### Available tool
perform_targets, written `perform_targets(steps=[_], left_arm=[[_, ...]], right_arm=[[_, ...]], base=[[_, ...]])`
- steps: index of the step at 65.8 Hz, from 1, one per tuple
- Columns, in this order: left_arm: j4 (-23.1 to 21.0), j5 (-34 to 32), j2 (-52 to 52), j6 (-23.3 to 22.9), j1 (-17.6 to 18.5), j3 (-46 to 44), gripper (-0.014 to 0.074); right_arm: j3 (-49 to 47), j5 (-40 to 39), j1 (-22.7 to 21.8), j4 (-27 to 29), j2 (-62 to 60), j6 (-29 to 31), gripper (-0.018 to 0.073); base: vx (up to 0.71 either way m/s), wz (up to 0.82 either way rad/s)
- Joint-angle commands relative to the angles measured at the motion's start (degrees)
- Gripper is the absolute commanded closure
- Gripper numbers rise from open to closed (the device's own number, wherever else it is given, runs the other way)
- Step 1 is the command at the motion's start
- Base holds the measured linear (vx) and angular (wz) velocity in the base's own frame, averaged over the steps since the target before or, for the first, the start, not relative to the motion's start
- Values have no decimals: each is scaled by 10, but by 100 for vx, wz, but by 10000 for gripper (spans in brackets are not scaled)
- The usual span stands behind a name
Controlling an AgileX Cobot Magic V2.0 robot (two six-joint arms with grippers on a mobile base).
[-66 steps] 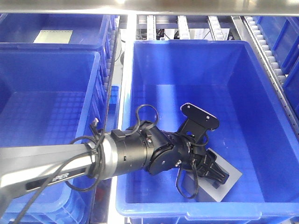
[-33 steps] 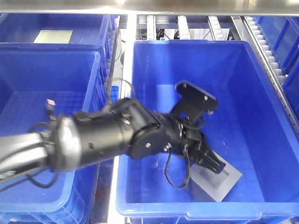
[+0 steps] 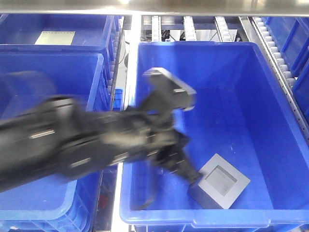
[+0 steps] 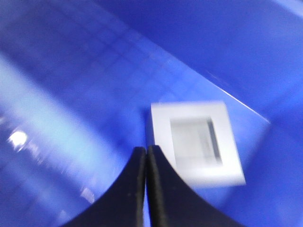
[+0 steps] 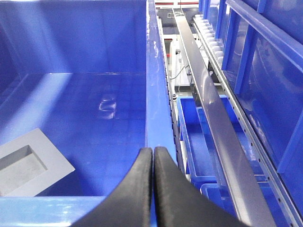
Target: Sort gray base to blue bin
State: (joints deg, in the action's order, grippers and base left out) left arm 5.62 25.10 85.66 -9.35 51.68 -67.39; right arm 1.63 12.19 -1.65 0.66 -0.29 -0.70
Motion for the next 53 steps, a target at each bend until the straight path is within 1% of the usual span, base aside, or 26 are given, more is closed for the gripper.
perform_targets(steps=[1,13,20,35,53], left_arm=[[3,-43,-80,0,2,33,604],[3,-68,-206,-4,-1,126,604],[3,-72,-280,-4,-1,169,603],[3,-74,-418,-4,-1,247,603],[3,-118,-588,-4,-1,335,603]], right_arm=[[1,-36,-2,-3,10,7,564],[1,-36,-2,-3,10,7,564],[1,-36,-2,-3,10,7,564],[1,-36,-2,-3,10,7,564],[1,-36,-2,-3,10,7,564]], base=[[0,0],[0,0],[0,0],[0,0],[0,0]])
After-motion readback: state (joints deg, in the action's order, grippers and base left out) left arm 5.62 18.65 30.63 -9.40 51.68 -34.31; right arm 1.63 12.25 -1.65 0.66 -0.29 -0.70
